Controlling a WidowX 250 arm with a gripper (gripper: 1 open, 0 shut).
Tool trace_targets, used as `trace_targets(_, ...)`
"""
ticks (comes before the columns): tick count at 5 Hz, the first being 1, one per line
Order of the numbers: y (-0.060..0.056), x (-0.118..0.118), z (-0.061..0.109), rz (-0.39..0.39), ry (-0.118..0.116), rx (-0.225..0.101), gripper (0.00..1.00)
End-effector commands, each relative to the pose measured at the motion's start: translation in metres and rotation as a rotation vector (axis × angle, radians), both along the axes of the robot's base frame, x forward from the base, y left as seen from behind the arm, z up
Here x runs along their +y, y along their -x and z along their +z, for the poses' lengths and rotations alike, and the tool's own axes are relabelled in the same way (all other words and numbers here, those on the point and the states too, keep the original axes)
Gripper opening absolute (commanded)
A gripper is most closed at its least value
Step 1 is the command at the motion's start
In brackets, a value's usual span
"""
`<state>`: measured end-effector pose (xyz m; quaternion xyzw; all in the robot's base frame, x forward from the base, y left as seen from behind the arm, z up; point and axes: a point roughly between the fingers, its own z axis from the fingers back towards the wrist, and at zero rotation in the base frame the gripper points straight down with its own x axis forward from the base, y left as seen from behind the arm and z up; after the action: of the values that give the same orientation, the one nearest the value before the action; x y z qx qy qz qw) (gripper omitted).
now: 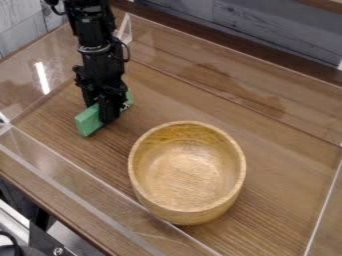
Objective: Put the green block in the brown bowl
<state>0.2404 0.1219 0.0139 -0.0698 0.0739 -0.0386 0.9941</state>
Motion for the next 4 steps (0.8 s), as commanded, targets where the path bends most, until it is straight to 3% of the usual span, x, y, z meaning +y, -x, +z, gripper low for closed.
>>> trace_targets(1,0.002,-0.003,0.021,0.035,0.007,0.003,0.00)
trace_targets(3,0.003,-0.020,0.062,0.074,0.027,0.025,0.00)
trace_targets(4,0.005,-0.034,0.099,0.096,0.035,0.026,0.00)
